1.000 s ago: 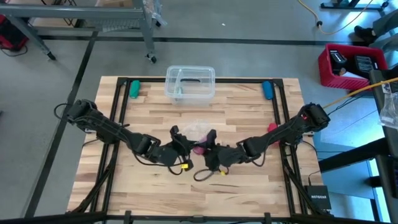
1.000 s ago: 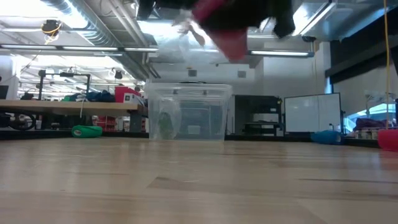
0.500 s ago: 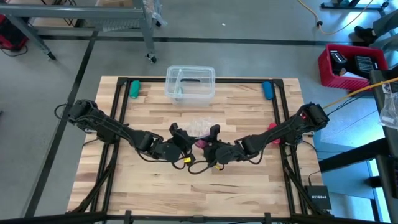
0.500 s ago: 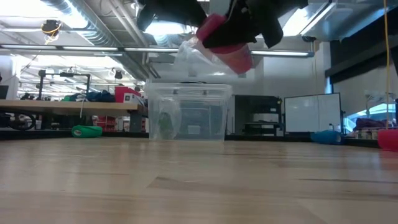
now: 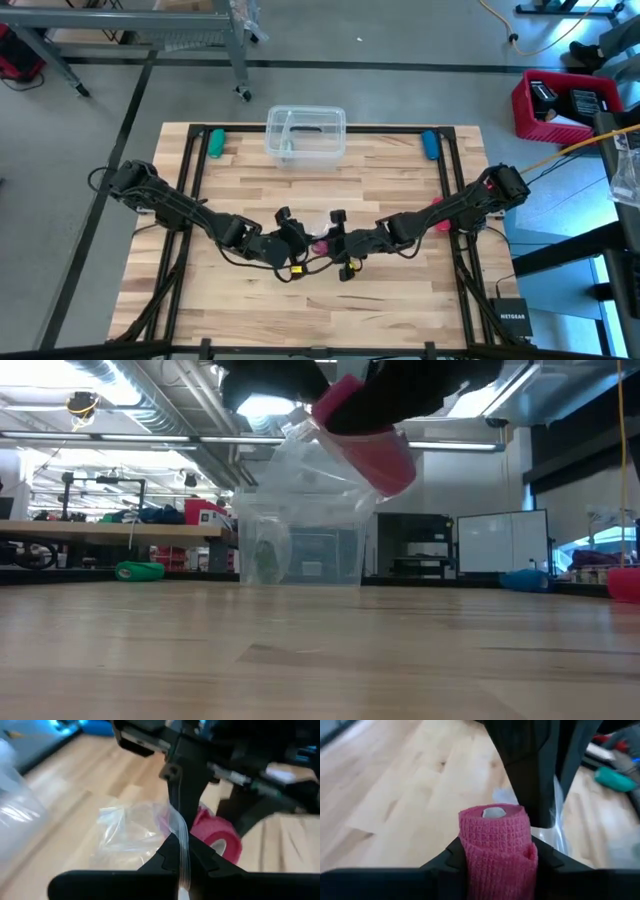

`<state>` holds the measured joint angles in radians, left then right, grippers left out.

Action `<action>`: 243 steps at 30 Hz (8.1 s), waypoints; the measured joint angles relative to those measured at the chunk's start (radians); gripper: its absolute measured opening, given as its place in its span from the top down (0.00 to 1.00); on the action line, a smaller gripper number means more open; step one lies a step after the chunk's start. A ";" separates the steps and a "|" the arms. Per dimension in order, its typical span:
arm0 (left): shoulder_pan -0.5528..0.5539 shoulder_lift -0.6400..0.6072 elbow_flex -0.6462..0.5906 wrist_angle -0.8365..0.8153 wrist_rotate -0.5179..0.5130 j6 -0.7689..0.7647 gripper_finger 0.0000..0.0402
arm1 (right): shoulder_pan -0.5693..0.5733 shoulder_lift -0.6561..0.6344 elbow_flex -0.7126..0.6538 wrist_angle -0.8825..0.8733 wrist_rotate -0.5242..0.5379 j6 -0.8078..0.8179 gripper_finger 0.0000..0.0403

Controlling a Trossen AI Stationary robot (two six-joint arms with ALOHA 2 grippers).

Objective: Roll bandage
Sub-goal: Put the rolled pink bandage into the transparent zip bag, then close the transparent zip bag

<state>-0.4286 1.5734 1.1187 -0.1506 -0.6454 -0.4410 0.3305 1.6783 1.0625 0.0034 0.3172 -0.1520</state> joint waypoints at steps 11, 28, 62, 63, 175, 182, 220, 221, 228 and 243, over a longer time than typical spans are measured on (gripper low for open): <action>-0.004 0.013 0.002 -0.021 0.132 -0.139 0.83 | 0.001 0.034 -0.005 -0.027 -0.140 0.095 0.69; -0.088 0.078 0.002 -0.209 0.060 -0.080 0.68 | 0.000 0.084 -0.004 -0.011 -0.105 0.096 0.69; -0.035 0.219 0.002 -0.132 -0.014 -0.074 0.95 | 0.001 0.082 -0.002 -0.013 -0.043 0.094 0.69; -0.038 0.217 0.001 -0.133 -0.013 -0.075 0.95 | 0.001 0.082 -0.002 -0.021 -0.028 0.091 0.69; -0.048 0.213 0.135 -0.061 -0.083 0.060 0.92 | -0.012 0.021 -0.216 0.260 -0.077 0.048 0.98; -0.032 0.213 0.135 -0.037 -0.083 0.059 0.92 | 0.003 0.021 -0.225 0.257 -0.081 0.069 0.98; -0.045 0.211 0.145 0.236 -0.079 0.382 0.92 | 0.189 -0.498 -0.258 -0.397 0.057 0.458 0.98; -0.050 0.210 0.151 0.265 -0.088 0.414 0.92 | 0.196 -0.498 -0.277 -0.375 0.057 0.470 0.97; -0.109 0.173 0.177 0.317 -0.199 0.555 0.92 | 0.209 -0.497 -0.502 -0.088 0.057 0.614 0.76; -0.111 0.172 0.175 0.372 -0.193 0.585 0.92 | 0.205 -0.266 -0.739 0.803 0.117 0.424 0.44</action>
<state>-0.5400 1.7454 1.2938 0.2217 -0.8380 0.1438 0.5358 1.4120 0.3231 0.8066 0.4346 0.2717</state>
